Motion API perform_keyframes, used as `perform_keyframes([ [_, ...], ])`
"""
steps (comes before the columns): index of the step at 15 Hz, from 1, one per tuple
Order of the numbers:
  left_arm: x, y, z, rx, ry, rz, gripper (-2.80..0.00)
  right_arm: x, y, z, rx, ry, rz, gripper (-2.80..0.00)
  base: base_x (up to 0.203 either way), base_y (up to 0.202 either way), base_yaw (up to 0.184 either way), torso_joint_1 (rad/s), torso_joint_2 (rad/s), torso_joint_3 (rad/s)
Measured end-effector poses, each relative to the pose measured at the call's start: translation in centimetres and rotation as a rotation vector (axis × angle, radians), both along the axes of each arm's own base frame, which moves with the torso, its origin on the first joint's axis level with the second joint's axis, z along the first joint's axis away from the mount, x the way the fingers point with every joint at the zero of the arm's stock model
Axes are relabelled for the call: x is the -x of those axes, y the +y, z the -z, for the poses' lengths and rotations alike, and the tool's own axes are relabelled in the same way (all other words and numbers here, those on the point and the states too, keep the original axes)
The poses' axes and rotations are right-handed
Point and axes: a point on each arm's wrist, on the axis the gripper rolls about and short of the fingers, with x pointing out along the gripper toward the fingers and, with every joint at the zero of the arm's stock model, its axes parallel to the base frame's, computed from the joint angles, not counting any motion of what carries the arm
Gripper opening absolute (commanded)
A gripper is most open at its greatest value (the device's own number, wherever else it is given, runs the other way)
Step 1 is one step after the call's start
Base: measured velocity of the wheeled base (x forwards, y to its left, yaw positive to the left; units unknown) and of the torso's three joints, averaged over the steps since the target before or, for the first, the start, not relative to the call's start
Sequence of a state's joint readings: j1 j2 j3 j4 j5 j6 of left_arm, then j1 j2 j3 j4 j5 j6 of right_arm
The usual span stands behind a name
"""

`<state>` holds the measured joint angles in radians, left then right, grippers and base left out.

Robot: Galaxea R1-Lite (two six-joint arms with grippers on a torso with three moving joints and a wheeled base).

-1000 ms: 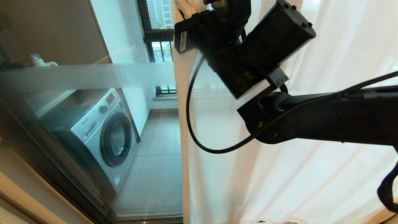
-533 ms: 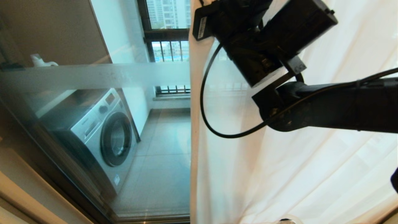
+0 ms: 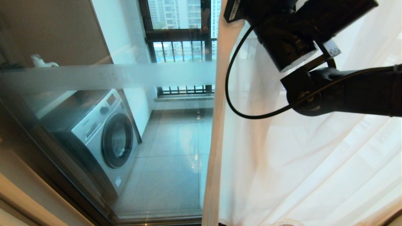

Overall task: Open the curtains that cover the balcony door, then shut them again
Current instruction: Close the inner curtains on both sides

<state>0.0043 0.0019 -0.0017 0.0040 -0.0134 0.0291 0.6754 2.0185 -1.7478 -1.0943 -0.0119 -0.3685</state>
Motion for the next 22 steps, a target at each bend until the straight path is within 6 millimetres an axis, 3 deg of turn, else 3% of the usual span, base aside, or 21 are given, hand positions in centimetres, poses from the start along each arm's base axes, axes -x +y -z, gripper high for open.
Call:
perform_keyframes([
  [2, 0.0, 0.0, 0.0, 0.000, 0.000, 0.000, -2.80, -0.1, -0.2, 0.0, 0.000, 0.001, 0.006, -2.80, 0.000, 0.000, 0.000, 0.000, 0.00, 0.000],
  [3, 0.0, 0.0, 0.0, 0.000, 0.000, 0.000, -2.80, -0.2, -0.4, -0.1, 0.001, 0.001, 0.009, 0.00, 0.000, 0.000, 0.000, 0.000, 0.00, 0.000],
  [8, 0.0, 0.0, 0.0, 0.000, 0.000, 0.000, -2.80, -0.2, -0.5, 0.4, 0.016, 0.019, 0.012, 0.00, 0.000, 0.000, 0.000, 0.000, 0.00, 0.000],
  [13, 0.0, 0.0, 0.0, 0.000, 0.000, 0.000, -2.80, 0.7, -1.8, 3.0, 0.091, 0.116, 0.026, 0.00, 0.000, 0.000, 0.000, 0.000, 0.00, 0.000],
  [18, 0.0, 0.0, 0.0, 0.000, 0.000, 0.000, -2.80, 3.4, -5.1, 4.9, 0.149, 0.198, 0.054, 0.00, 0.000, 0.000, 0.000, 0.000, 0.00, 0.000],
  [22, 0.0, 0.0, 0.0, 0.000, 0.000, 0.000, -2.80, 6.7, -8.0, 6.6, 0.192, 0.265, 0.072, 0.00, 0.000, 0.000, 0.000, 0.000, 0.00, 0.000],
])
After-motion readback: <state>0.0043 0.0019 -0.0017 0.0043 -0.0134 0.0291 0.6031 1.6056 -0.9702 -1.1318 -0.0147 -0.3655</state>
